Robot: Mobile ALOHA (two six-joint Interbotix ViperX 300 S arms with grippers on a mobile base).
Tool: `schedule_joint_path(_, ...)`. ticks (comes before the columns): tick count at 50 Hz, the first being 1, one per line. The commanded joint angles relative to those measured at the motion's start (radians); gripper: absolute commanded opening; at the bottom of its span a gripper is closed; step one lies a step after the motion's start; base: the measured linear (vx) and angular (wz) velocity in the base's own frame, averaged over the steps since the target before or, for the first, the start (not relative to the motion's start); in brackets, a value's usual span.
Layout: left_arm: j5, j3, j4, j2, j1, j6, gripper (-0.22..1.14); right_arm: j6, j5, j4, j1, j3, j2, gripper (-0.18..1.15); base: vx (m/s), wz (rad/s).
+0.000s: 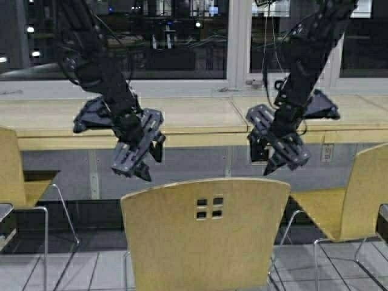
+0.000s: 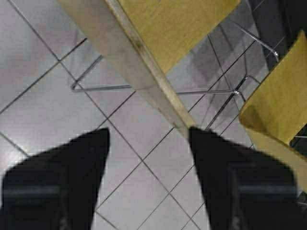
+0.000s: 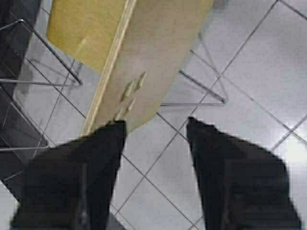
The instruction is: Push the chairs under the table
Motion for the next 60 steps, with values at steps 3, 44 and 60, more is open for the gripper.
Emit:
schedule_joint_path(3, -0.015, -0.071, -0.034, 0.037, 0.003, 0.002, 0.87, -0.003, 0.02, 0.002, -0.017, -0.08, 0.035, 0.8, -0.02, 0.01)
schedule_joint_path(44, -0.071, -0.213, -0.078, 0.195, 0.029, 0.003, 0.87, -0.003, -0.011, 0.002, -0.049, -0.272, 0.192, 0.8, 0.0, 0.0)
schedule_joint_path(60, -0.107, -0.23, -0.08, 0.227, 0.026, 0.003, 0.87, -0.003, -0.071, 0.0, -0.048, -0.267, 0.201, 0.8, 0.01, 0.0)
